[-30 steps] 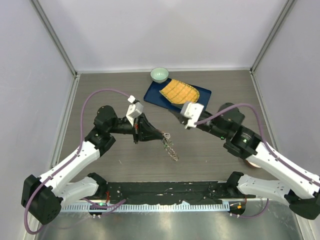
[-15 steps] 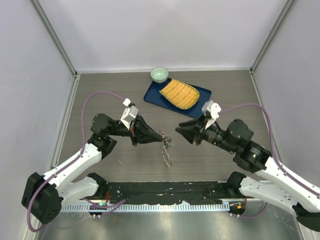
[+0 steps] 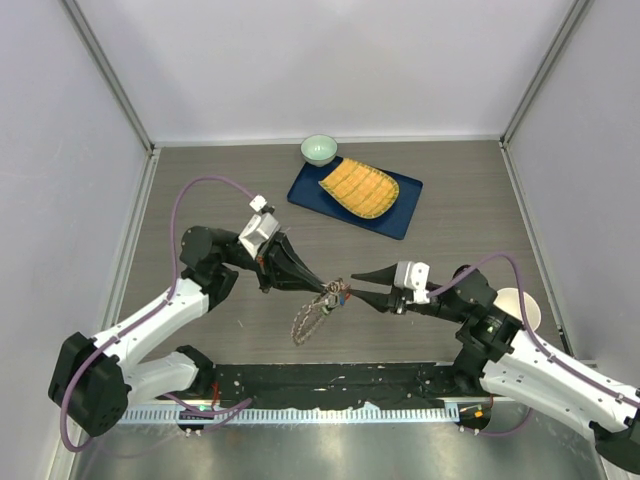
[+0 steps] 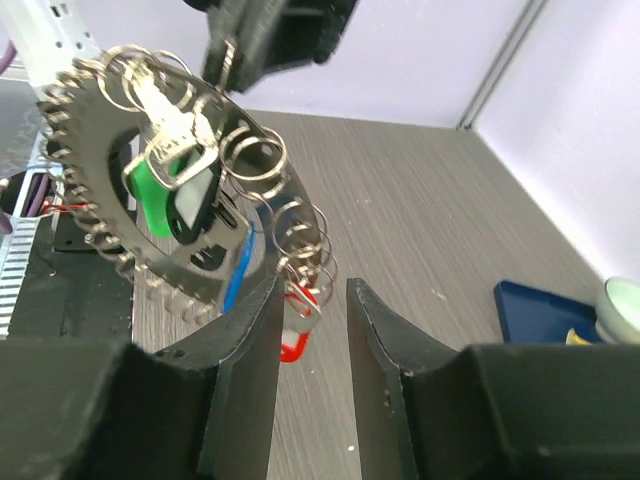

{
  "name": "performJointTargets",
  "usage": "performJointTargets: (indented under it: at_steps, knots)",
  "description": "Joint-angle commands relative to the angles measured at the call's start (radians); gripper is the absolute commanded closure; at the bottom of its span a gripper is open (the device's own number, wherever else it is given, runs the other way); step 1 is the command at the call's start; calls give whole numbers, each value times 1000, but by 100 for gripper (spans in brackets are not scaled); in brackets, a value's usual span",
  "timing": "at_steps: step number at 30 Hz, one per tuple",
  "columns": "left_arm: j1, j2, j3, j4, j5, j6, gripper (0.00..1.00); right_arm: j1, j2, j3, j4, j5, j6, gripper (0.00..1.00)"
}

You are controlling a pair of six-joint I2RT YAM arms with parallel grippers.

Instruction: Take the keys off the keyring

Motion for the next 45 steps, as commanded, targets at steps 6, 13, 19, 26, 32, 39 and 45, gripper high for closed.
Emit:
performJointTargets:
  at_steps: [6, 13, 19, 26, 32, 39, 45]
  knots:
    - [-3, -11, 53, -3, 16, 30, 100, 3, -21, 79, 163, -160, 68, 61]
    - [-3, -15, 69, -66, 18, 83, 100, 8, 22, 81, 258, -137, 200, 62]
    - [-3, -19, 72, -91, 18, 96, 100, 15, 58, 81, 272, -117, 211, 64]
    - [-3, -23, 72, -118, 15, 119, 100, 38, 87, 79, 273, -119, 211, 67]
    - [-3, -20, 75, -129, 13, 133, 100, 58, 90, 78, 247, -92, 176, 73]
    - [-3, -22, 79, -129, 12, 138, 100, 63, 127, 85, 230, -92, 148, 80]
    - [-3, -34, 84, -127, 16, 132, 100, 63, 118, 87, 209, 18, 137, 99]
